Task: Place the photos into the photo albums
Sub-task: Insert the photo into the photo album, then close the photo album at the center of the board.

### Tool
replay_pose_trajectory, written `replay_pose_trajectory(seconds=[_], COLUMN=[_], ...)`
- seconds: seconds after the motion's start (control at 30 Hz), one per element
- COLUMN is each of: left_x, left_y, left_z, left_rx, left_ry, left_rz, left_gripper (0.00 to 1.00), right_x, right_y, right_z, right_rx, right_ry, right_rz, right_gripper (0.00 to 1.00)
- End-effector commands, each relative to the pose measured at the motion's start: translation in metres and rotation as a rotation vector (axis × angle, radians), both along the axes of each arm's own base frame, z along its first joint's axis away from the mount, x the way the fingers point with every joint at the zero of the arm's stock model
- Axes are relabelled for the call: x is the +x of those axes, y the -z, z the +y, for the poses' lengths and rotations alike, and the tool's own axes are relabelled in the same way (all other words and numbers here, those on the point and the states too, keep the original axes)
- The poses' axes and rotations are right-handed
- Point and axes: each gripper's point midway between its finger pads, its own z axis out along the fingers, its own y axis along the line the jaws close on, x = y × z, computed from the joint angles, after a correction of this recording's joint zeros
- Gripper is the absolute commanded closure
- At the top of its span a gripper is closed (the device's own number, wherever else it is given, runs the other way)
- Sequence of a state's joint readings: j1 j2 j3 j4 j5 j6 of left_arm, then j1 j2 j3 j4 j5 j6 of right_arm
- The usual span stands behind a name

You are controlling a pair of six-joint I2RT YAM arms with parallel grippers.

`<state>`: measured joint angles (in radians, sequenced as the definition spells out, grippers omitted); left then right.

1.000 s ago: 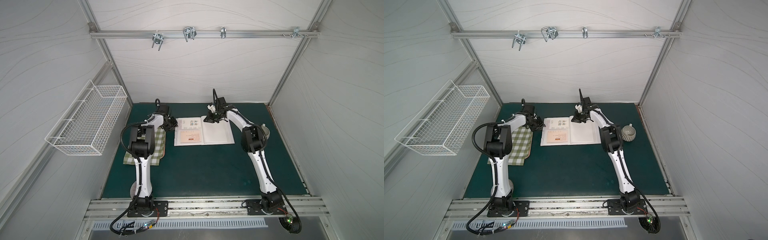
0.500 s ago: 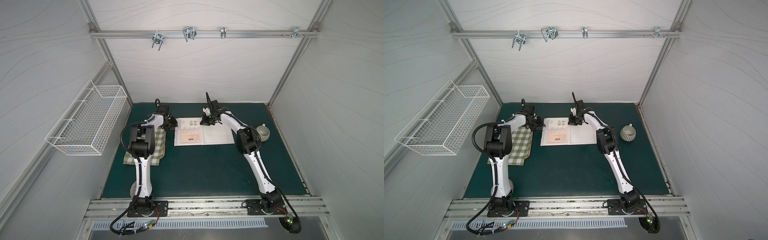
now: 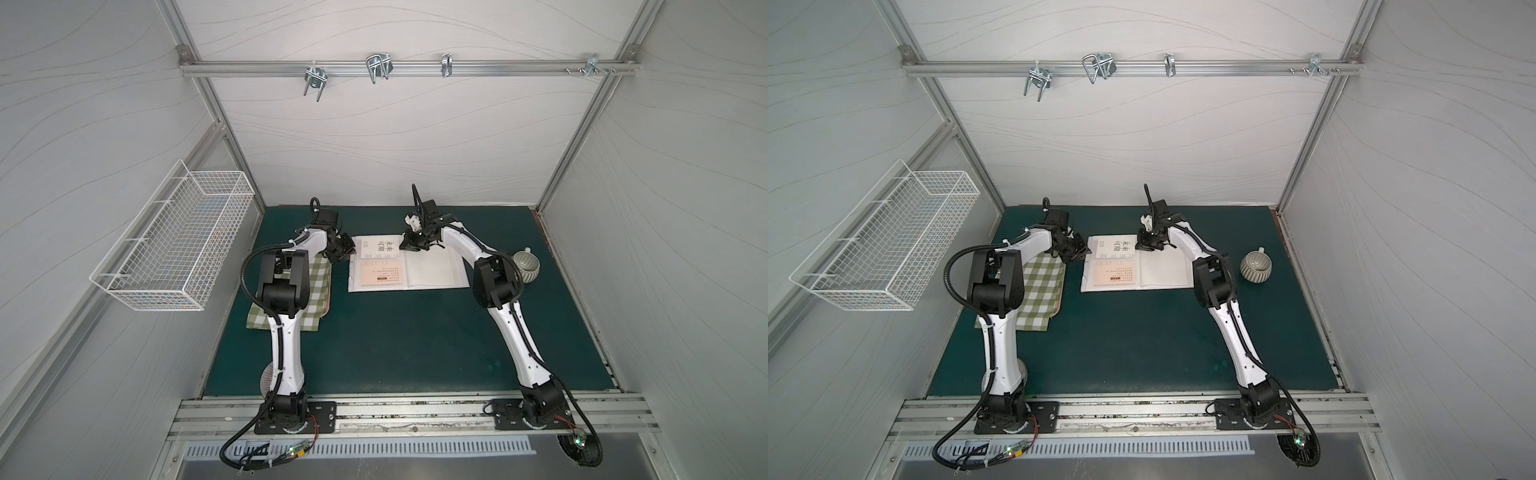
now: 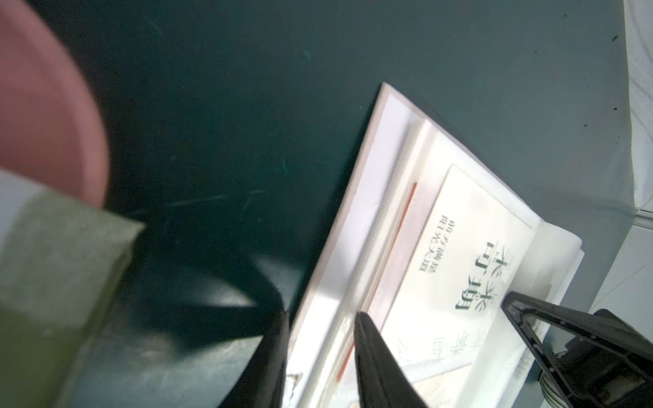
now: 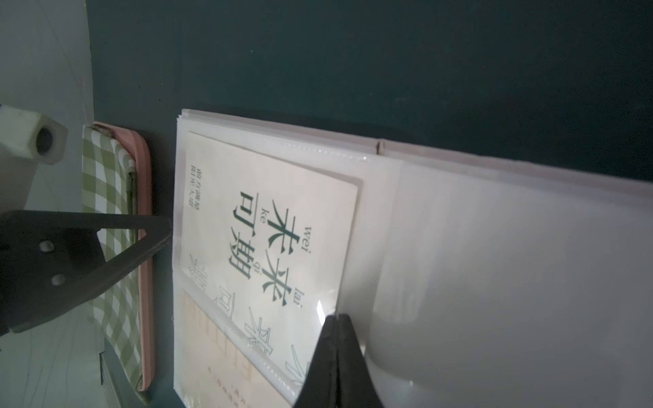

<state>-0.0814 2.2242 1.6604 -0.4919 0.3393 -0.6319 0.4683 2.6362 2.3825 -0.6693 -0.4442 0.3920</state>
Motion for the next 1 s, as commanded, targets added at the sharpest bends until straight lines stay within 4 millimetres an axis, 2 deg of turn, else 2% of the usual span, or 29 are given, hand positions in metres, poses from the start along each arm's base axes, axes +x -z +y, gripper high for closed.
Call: replay_pose_trajectory(seconds=[0.0,0.07,0.17,0.3,0.43,0.53,0.57,0.67,0.8,0.87,0.97], left_x=[-0.006,-0.003,-0.002,-0.008,-0.02,-0.036,-0.043,-0.063,-0.082,-0.09,-0.092], left_y=[-0.019,-0.039,-0.06,-0.086,-0.132,-0.15,-0.153,-0.16,-0.179,-0.172,-0.155], left_z=[-0.001,0.004,0.006,0.012,0.022,0.029,0.031,0.037,0.042,0.051,0.049], left_rx=[0.017,0.045,0.054,0.09,0.259,0.327,0.337,0.421,0.467,0.484,0.414], left_ry=[0.015,0.016,0.013,0.007,0.005,-0.038,-0.053,-0.063,-0.096,-0.13,-0.115], left_rz=[-0.02,-0.069,-0.111,-0.172,-0.343,-0.467,-0.496,-0.595,-0.709,-0.631,-0.482], left_gripper=[0.65,0.65,0.65,0.65,0.64,0.64,0.64,0.64,0.63,0.63,0.62], right_x=[0.005,0.004,-0.002,-0.012,-0.027,-0.048,-0.057,-0.081,-0.105,-0.108,-0.109], right_y=[-0.083,-0.106,-0.126,-0.143,-0.158,-0.155,-0.158,-0.149,-0.146,-0.143,-0.132], right_z=[-0.022,-0.031,-0.04,-0.061,-0.11,-0.149,-0.16,-0.186,-0.199,-0.202,-0.203], right_rx=[0.039,0.043,0.044,0.008,-0.054,-0.071,-0.073,-0.135,-0.129,-0.139,-0.12], right_ry=[0.033,0.043,0.045,0.061,0.154,0.217,0.225,0.244,0.268,0.276,0.254], right_rz=[-0.106,-0.146,-0.155,-0.161,-0.237,-0.225,-0.22,-0.222,-0.243,-0.215,-0.125], right_gripper=[0.93,0.93,0.92,0.91,0.9,0.89,0.89,0.89,0.9,0.88,0.74])
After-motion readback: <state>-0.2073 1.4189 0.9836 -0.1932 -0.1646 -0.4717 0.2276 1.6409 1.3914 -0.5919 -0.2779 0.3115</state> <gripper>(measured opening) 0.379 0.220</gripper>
